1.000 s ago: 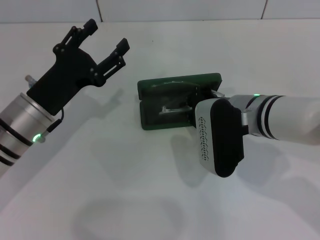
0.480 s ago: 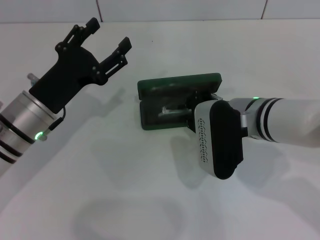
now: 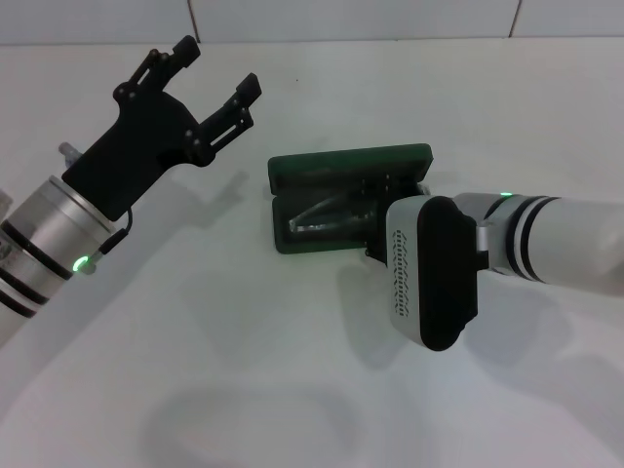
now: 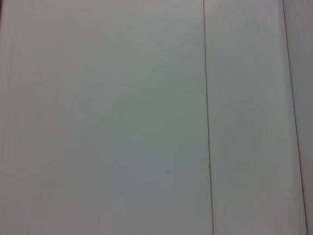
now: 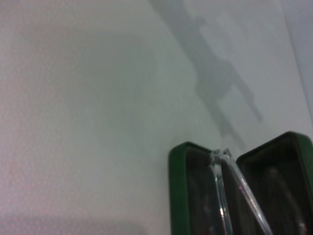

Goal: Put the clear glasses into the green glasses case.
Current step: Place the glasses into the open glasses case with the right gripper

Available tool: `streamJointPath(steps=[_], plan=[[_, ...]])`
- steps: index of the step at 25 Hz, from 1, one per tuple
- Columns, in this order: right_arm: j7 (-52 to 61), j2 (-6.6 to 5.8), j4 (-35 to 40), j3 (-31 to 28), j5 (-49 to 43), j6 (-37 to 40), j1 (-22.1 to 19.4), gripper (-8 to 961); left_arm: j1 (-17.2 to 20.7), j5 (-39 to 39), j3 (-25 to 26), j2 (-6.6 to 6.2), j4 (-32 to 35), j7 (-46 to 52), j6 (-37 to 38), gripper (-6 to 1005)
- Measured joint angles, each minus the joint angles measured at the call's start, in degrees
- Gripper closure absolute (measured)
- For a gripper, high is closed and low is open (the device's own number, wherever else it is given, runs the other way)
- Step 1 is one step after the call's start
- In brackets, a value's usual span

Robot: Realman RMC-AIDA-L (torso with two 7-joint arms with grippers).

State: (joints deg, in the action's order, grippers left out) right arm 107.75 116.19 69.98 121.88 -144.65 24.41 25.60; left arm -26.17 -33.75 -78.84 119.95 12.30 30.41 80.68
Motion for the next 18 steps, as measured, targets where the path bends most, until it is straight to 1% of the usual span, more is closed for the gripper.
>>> streamJointPath(steps=[2,5,11,18], plan=[[0.0,0.00,0.9,0.0,0.4,-0.1,-0.7,688,0.0,0.0,0.0,0.01,0.0,0.0,0.0,146],[0.1,0.01,2.6,-0.1,1.9,1.1,-1.5,493,0.1,0.0,0.0,0.02,0.0,0.0,0.0,146],[0.2,0.01,4.4,-1.9,4.6,6.7,-1.7,492,0.2,0.0,-0.2,0.02,-0.1,0.1,0.0,146],[0.9,0.00,5.1,-2.2,5.5,8.3,-1.8,492,0.4,0.0,-0.2,0.02,-0.1,0.0,0.0,146]])
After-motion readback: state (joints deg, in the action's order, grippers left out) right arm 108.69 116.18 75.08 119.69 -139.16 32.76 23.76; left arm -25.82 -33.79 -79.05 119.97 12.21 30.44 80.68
